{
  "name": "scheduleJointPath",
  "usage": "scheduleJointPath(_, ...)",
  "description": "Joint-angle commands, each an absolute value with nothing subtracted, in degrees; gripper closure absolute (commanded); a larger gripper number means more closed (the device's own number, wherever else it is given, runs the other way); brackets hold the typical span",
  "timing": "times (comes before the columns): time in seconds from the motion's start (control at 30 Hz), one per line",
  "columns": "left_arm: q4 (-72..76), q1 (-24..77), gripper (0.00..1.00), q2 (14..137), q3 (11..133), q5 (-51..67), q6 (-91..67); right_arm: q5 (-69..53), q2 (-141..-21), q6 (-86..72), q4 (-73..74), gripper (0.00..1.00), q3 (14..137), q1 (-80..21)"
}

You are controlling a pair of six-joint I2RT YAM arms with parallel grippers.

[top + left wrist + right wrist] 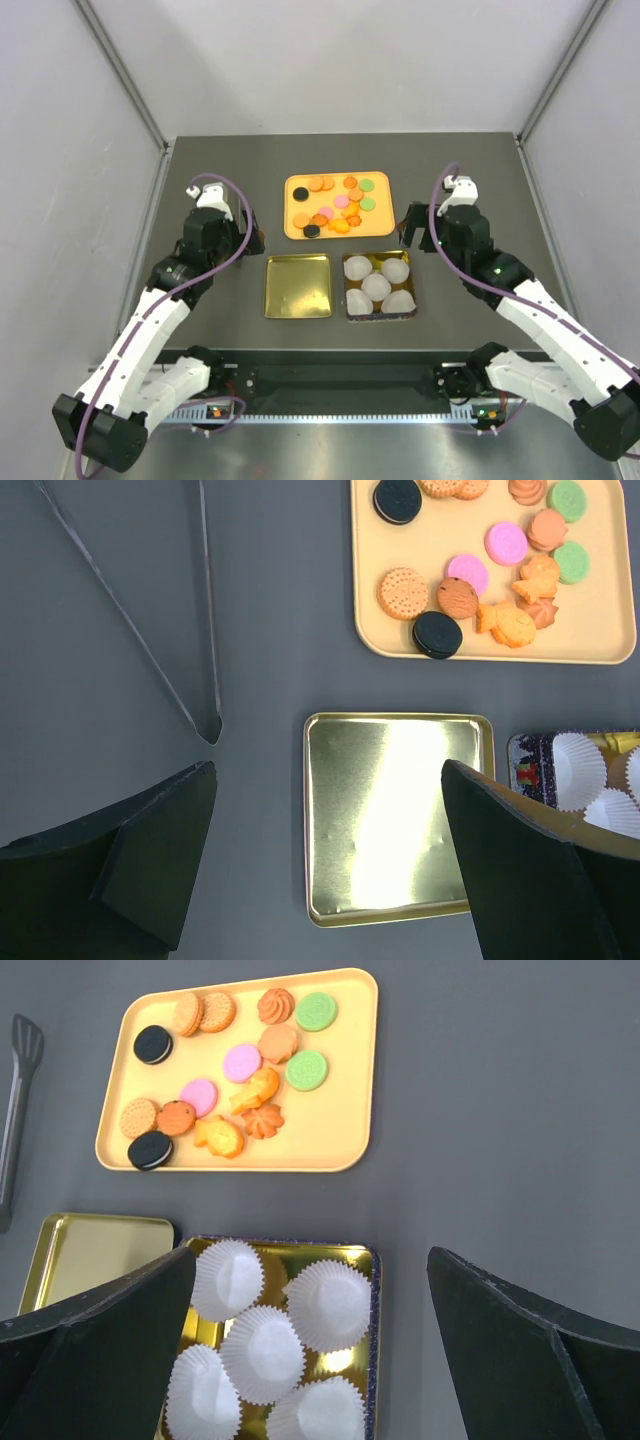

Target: Pack the cookies

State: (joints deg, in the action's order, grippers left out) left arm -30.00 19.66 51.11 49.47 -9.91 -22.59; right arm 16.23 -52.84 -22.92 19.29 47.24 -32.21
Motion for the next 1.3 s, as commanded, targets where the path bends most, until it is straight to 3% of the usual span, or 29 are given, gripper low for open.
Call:
scheduleJointPath(0.0,-27.42,19.42,0.01,50.1,49.39,-10.81,-22.32,16.35,-51.24,-22.15,16.96,0.0,47.11,-32.43)
scheduleJointPath(0.37,-27.51,19.42,0.01,56.77,49.92,-17.13,-28.81,13.1,-52.73,-20.74,17.93,0.0,48.43,-32.52)
scheduleJointPath(0.7,-20.92,18.38,0.01,77.15,49.83,-27.94,-35.42,8.88,-54.32,-20.83,17.05,0.0,48.16,-32.52)
scheduleJointPath(1.27,-14.15,5.1,0.04,99.13,58.36,-16.26,-28.92,5.71,-53.35,-20.39,16.96,0.0,47.55,-32.52)
